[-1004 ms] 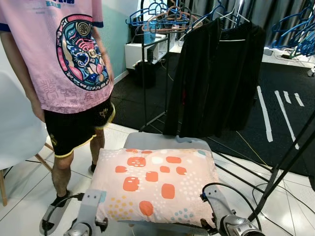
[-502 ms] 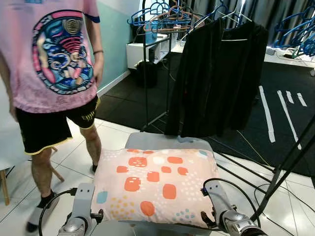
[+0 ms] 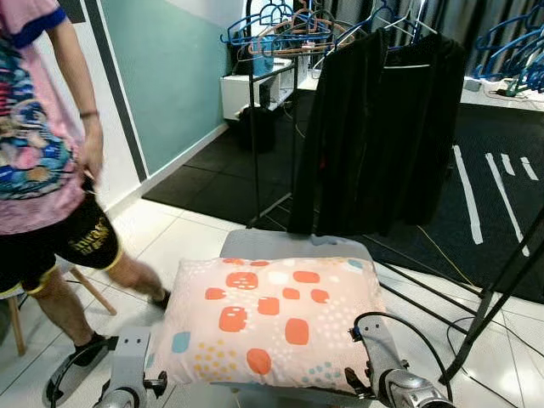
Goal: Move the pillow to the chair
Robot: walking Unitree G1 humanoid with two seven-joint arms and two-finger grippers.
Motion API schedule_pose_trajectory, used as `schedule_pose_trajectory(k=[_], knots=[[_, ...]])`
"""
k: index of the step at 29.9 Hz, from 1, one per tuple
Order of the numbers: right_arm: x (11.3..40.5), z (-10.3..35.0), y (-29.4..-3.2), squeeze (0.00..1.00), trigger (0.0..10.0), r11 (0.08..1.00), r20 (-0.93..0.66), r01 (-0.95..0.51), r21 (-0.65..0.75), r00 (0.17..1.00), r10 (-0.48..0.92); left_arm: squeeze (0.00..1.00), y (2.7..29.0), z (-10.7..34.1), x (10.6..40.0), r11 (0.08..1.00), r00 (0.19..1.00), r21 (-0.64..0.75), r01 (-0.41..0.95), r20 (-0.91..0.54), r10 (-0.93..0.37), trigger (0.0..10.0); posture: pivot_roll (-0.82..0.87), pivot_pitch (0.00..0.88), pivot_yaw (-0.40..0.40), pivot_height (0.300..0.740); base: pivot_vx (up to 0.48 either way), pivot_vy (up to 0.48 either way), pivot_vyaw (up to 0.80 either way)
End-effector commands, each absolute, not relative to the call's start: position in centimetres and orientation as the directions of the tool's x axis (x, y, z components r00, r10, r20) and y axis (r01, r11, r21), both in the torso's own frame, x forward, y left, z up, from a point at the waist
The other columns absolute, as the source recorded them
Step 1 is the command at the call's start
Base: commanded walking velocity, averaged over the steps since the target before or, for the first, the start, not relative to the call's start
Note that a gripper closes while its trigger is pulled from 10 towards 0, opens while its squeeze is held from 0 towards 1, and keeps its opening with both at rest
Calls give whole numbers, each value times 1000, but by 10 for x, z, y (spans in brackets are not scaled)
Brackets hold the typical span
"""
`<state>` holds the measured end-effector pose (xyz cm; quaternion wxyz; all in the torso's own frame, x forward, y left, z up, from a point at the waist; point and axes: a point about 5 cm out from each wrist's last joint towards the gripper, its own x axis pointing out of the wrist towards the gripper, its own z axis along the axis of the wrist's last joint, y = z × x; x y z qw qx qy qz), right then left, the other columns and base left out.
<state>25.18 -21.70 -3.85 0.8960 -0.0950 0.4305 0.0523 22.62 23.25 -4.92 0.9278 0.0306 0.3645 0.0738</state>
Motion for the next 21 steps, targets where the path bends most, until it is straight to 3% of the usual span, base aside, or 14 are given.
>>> schedule_pose_trajectory(k=[1, 8, 19, 21], knots=[[247, -42, -218, 0, 10000, 978, -792, -179, -109, 610, 24, 0, 235, -52, 220, 985, 721, 97, -141, -672, 169, 10000, -160, 0, -12, 740, 0, 0, 0], [242, -44, -220, 0, 10000, 978, -790, -194, -70, 609, 64, 0, 240, -54, 212, 982, 728, 86, -166, -661, 181, 10000, -149, 0, -21, 740, 0, 0, 0], [236, -46, -221, 0, 10000, 974, -784, -224, -25, 609, 120, 0, 243, -57, 204, 983, 737, 81, -165, -653, 177, 10000, -151, 2, -17, 740, 0, 0, 795], [236, -46, -222, 0, 10000, 975, -782, -219, -41, 615, 105, 0, 244, -56, 203, 983, 738, 81, -164, -651, 177, 10000, -155, 8, -12, 740, 0, 0, 0]])
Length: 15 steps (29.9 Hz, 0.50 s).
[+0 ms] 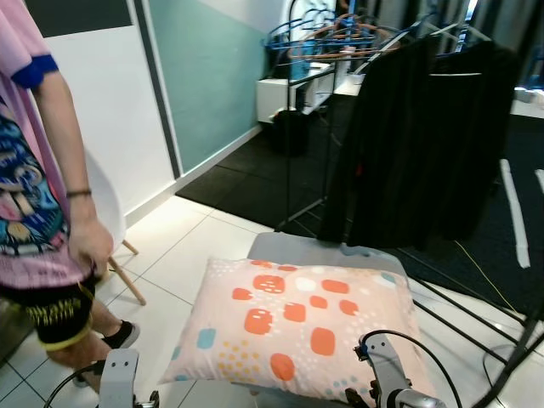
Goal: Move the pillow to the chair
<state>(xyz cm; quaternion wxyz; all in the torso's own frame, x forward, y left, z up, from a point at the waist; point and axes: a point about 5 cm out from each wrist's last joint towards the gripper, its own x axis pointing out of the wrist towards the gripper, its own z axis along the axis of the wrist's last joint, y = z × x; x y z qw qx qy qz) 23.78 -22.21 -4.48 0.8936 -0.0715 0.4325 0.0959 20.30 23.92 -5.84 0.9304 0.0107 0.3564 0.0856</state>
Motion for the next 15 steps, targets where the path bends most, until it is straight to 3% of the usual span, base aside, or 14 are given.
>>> schedule_pose_trajectory(k=[1, 8, 15], knots=[[236, -46, -222, 0, 10000, 976, -779, -213, -45, 619, 100, 0, 244, -56, 204, 983, 740, 80, -163, -649, 176, 10000, -161, 10, -9, 740, 0, 0, 0], [239, -44, -223, 0, 10000, 977, -772, -204, -65, 630, 80, 0, 242, -55, 206, 990, 752, 64, -125, -645, 137, 10000, -172, 12, -9, 740, 0, 0, 0], [241, -43, -225, 0, 10000, 975, -772, -206, -84, 632, 67, 0, 241, -56, 206, 991, 751, 45, -124, -648, 124, 10000, -171, 10, -20, 740, 0, -411, 0]])
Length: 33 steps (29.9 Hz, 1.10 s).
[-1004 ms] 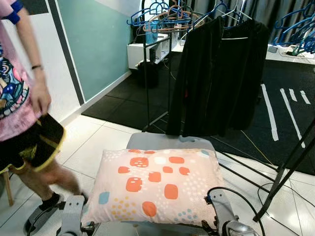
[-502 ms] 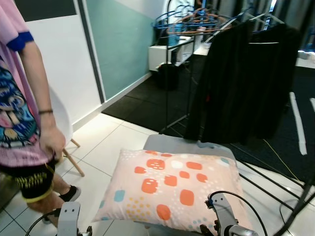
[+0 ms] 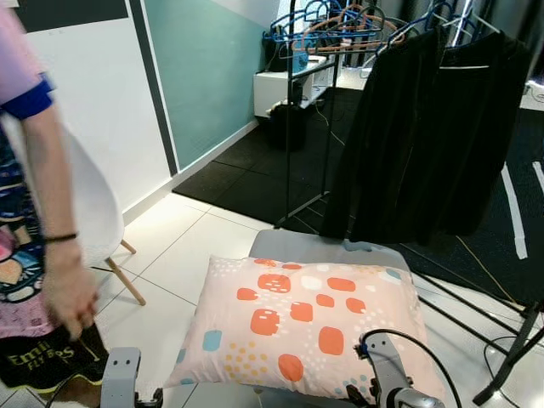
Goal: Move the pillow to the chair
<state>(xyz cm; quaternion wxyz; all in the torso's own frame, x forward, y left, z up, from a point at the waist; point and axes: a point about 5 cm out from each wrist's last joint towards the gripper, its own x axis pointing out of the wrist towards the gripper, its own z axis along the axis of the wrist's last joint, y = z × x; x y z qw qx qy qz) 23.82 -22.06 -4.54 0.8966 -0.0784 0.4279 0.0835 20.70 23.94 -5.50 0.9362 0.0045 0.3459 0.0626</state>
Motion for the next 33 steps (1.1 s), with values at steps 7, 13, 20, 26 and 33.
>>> schedule_pose_trajectory(k=[7, 13, 20, 26, 33], knots=[[241, -42, -225, 0, 10000, 974, -773, -208, -89, 631, 64, 0, 242, -55, 205, 989, 751, 41, -140, -646, 133, 10000, -170, 11, -22, 740, 0, 0, 0], [242, -42, -225, 0, 10000, 972, -774, -213, -96, 630, 62, 0, 243, -55, 207, 990, 749, 50, -132, -649, 133, 10000, -169, 15, -21, 740, 0, 0, 0], [244, -40, -225, 0, 10000, 965, -775, -237, -109, 629, 67, 0, 243, -54, 208, 989, 753, 45, -139, -644, 135, 10000, -167, 14, -26, 740, 0, 0, 0], [245, -40, -225, 0, 10000, 962, -775, -243, -121, 629, 62, 0, 243, -53, 209, 988, 756, 40, -150, -639, 141, 10000, -172, 27, -23, 735, 0, 0, 0], [249, -36, -226, 0, 10000, 928, -764, -324, -183, 641, 73, 0, 243, -52, 210, 985, 760, 31, -171, -632, 151, 10000, -172, 37, -29, 715, 0, 0, 0]])
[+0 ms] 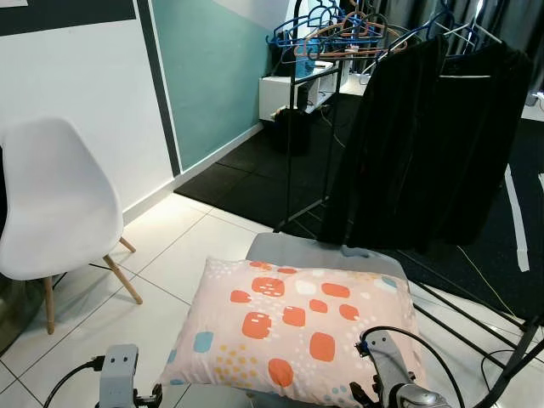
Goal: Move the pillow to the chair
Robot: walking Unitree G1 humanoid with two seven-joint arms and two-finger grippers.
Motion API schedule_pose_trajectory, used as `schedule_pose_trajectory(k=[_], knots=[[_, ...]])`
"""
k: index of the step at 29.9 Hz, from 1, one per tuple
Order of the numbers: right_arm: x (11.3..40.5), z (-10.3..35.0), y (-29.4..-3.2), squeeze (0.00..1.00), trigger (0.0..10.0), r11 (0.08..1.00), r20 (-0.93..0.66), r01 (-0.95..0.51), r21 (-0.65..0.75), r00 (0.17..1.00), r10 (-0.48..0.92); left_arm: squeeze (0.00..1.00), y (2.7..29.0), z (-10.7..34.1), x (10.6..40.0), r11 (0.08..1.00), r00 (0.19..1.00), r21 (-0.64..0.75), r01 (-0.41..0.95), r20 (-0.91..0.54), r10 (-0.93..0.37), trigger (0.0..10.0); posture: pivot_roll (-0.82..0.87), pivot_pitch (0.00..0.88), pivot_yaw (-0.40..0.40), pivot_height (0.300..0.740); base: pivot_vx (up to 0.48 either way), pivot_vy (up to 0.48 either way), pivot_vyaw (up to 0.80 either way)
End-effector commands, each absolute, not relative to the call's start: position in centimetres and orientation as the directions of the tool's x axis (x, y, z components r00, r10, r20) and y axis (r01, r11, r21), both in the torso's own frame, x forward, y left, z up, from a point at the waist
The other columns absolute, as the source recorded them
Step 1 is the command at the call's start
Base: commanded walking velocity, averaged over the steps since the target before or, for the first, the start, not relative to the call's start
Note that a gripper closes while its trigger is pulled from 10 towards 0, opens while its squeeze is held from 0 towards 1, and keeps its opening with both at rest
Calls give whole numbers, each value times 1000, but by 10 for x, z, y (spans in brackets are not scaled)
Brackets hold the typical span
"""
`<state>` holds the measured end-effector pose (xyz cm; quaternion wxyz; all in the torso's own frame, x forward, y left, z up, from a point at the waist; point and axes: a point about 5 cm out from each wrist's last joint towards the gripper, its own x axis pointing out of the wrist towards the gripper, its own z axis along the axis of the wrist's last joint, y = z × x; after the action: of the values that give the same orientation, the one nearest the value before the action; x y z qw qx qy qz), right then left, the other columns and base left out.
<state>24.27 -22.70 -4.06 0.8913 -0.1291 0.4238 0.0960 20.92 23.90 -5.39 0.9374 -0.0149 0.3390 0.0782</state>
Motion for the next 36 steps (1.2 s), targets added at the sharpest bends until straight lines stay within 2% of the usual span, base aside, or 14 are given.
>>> schedule_pose_trajectory(k=[1, 5, 8, 10, 28, 33, 36], knots=[[249, -36, -226, 0, 10000, 928, -764, -324, -183, 641, 73, 0, 243, -52, 210, 985, 760, 31, -171, -632, 151, 10000, -172, 37, -29, 715, 0, 0, 0], [253, -33, -224, 0, 10000, 862, -768, -437, -257, 634, 93, 0, 242, -53, 209, 985, 761, 29, -173, -631, 152, 10000, -173, 38, -31, 705, 0, 0, 0], [257, -29, -222, 0, 10000, 687, -792, -621, -377, 601, 108, 0, 241, -54, 208, 985, 760, 29, -169, -633, 149, 10000, -171, 31, -33, 690, 0, 0, 0], [257, -29, -222, 0, 10000, 658, -796, -644, -391, 596, 110, 0, 241, -54, 207, 985, 760, 29, -168, -633, 148, 10000, -171, 31, -33, 685, 0, 0, 0], [258, -27, -219, 0, 10000, 539, -786, -714, -448, 601, 143, 0, 241, -56, 203, 973, 756, 19, -231, -626, 191, 10000, -161, 24, -46, 631, 0, 0, 0], [282, -10, -197, 0, 10000, 519, -740, -725, -453, 630, 234, 0, 241, -56, 203, 974, 756, 20, -224, -628, 186, 10000, -163, 31, -41, 611, 0, 0, 0], [284, -7, -195, 0, 10000, 513, -724, -721, -466, 644, 248, 0, 241, -56, 203, 975, 756, 20, -222, -627, 186, 10000, -162, 35, -39, 596, 0, 0, 0]])
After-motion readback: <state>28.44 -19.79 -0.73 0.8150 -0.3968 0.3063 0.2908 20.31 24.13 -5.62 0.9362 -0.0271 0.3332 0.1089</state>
